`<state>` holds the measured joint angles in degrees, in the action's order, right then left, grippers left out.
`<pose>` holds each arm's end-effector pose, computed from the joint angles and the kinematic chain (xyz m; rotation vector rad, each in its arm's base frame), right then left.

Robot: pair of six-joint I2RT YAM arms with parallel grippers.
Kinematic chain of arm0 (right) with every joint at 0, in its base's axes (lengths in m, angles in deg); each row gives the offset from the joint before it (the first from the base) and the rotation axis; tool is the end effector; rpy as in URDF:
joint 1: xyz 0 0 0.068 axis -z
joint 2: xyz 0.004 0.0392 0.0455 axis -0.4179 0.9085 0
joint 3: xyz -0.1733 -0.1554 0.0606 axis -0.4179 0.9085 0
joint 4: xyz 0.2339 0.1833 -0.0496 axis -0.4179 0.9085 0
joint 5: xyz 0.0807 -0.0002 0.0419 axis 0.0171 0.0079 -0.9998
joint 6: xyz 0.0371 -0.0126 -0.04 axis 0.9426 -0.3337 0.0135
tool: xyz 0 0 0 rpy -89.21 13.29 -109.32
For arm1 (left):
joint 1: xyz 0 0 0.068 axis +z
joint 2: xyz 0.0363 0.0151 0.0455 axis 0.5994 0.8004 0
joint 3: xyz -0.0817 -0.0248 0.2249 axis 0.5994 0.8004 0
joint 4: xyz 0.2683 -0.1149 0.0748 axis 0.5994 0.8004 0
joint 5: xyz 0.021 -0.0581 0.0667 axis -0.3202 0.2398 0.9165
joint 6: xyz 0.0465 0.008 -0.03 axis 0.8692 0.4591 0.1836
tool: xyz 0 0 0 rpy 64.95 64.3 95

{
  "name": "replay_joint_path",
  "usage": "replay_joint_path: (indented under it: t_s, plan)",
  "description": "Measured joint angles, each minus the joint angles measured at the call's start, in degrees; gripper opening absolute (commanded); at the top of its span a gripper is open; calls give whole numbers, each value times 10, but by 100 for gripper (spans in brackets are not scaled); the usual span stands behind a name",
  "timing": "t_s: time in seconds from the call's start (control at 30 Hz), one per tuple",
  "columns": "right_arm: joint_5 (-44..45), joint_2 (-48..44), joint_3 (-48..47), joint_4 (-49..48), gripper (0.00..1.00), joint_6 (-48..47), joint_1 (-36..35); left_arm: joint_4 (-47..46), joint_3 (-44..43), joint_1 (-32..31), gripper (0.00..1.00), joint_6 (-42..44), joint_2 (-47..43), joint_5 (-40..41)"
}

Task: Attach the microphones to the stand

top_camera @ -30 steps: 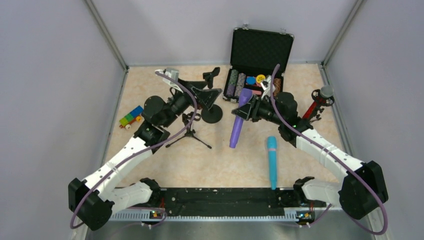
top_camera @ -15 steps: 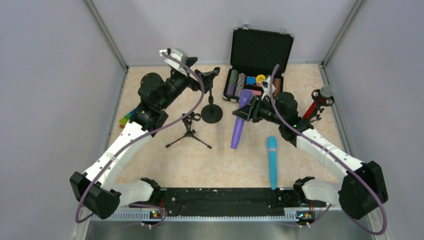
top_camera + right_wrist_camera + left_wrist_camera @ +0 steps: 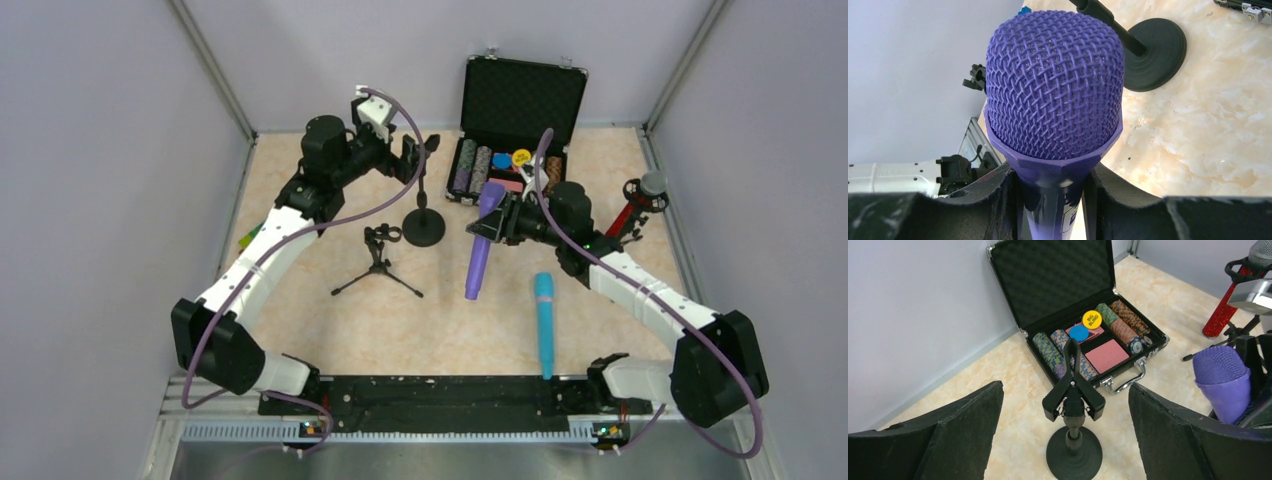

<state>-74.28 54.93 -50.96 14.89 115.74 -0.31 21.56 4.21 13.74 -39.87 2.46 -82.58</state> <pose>0.2901 0.1567 0.2280 -0.1584 2.0294 1.2216 0.3439 -0.1609 0.3728 0.6586 1.5386 -0.5272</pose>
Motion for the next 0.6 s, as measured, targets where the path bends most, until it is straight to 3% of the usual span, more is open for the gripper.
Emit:
replay_joint_path:
  t_s: [0.6]
  plan:
    - [-13,8,0,6,0,3,16,-44,0,24,95,-4,89,-64]
